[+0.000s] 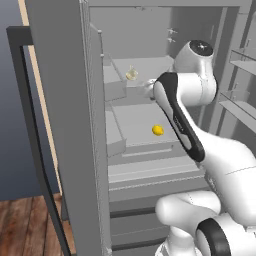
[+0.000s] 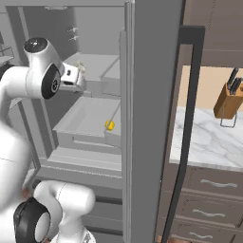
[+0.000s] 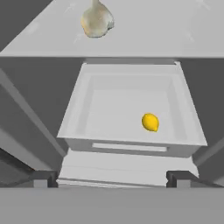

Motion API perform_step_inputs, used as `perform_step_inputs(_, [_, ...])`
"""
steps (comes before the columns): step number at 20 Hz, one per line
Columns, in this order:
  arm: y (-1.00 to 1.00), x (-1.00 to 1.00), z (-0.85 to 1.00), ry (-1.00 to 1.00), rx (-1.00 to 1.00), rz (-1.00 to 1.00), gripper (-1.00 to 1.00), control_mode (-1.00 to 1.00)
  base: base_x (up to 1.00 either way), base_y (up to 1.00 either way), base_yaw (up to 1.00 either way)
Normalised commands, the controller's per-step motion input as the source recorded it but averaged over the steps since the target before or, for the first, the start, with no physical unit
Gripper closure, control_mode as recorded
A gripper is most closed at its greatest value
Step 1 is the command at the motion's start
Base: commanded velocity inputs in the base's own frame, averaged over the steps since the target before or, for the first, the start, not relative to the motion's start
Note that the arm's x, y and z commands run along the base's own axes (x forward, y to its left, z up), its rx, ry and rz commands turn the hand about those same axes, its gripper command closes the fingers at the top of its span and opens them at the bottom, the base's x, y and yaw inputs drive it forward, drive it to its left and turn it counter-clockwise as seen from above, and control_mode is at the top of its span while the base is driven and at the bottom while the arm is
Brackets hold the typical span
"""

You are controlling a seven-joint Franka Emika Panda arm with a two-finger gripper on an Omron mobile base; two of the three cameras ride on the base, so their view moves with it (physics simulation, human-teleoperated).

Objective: Grab the garlic and lemon from the fridge, place them in the blender, close the lid, and turn on the blender to create a marinade.

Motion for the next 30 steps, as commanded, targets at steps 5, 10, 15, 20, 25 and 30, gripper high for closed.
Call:
perform_step_inputs(5, [0.7,0.76,0.29,0.0,0.01,-0.01,-1.0,-1.0,0.0,0.0,0.0])
perform_step_inputs(10, [0.37,1.0,0.01,0.07,0.0,-0.05,-1.0,-1.0,0.0,0.0,0.0])
perform_step_inputs(15, [0.09,0.96,0.0,0.09,0.0,-0.02,-1.0,-1.0,0.0,0.0,0.0])
perform_step_inputs(20, [-0.05,0.93,0.0,0.05,0.0,-0.04,-1.0,-1.0,0.0,0.0,0.0])
perform_step_inputs(25, [0.0,0.85,-0.1,0.05,-0.05,-0.02,-1.0,-1.0,0.0,0.0,0.0])
perform_step_inputs(30, [0.0,0.84,-0.17,0.01,-0.05,-0.01,-1.0,-1.0,0.0,0.0,0.0])
